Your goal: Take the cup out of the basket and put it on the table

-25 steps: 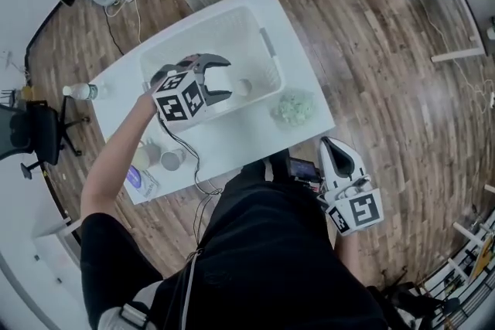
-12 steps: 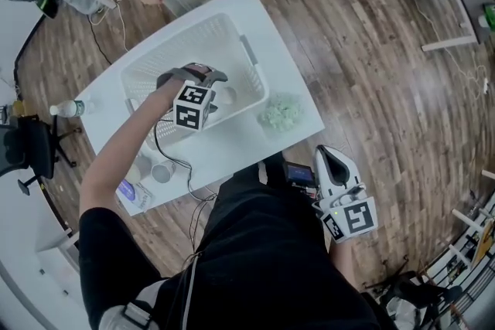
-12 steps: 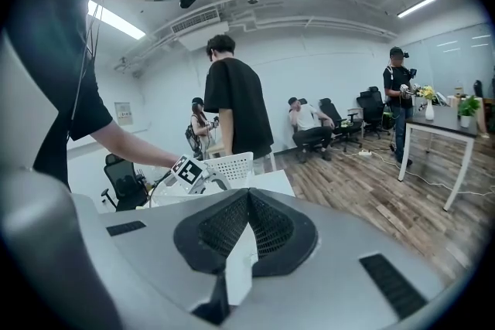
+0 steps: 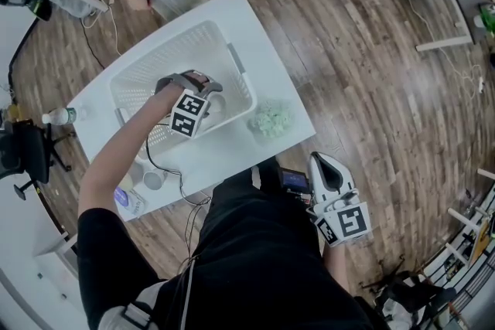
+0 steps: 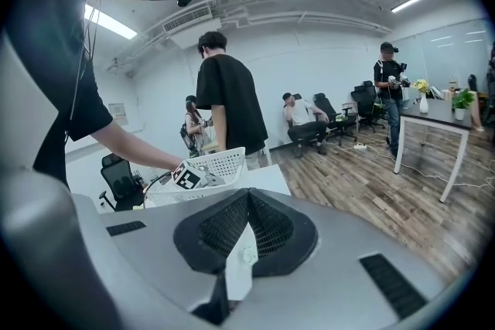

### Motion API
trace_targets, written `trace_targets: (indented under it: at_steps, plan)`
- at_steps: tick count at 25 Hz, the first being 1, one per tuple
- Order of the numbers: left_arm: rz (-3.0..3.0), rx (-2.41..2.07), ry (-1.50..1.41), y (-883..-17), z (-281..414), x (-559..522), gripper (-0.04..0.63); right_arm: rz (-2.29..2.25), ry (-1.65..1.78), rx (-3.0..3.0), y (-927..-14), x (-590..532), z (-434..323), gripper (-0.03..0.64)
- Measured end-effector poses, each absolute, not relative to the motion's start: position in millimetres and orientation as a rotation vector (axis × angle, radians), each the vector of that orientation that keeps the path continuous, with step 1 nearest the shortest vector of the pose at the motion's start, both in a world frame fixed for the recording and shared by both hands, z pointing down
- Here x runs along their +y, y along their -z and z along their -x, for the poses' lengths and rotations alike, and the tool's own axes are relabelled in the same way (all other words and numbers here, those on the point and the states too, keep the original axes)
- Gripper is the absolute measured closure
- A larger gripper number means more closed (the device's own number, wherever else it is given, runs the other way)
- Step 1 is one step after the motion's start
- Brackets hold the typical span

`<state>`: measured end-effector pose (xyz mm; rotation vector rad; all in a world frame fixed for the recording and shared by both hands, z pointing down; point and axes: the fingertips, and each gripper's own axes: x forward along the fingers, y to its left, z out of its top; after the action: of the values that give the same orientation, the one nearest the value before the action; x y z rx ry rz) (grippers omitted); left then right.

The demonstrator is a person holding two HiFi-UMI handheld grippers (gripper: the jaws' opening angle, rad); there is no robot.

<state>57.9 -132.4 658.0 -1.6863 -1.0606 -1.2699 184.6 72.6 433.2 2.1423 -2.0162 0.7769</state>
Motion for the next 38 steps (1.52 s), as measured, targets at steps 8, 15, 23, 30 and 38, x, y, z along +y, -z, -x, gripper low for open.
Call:
trace_targets:
  at_steps: [8,15,23,30,38]
  plan:
    - [1.61,-1.141,1.16,-666,-61,-123,0.317,-2.16,-0.792,-1.99,-439,80,-189,0.592]
    - [1.603,-1.154,1.136,-665,-62,-122,0.348,-2.16,-0.797,-1.98,-440,80,-187,0.592]
    - [1.73,-1.003,1.127,-627,-71,-142,0.348,-2.142,-0.764,-2.028,-436,75,-185,0.592]
    - [1.959,-0.774,1.127,-564,-67,-164,0.348,-2.103,-0.675,-2.139,-421,59,-176,0.592]
    - [2.24,-0.458,1.003,-467,-52,-172,0.348,-2.026,-0.608,-2.327,-401,31,-165,0.592]
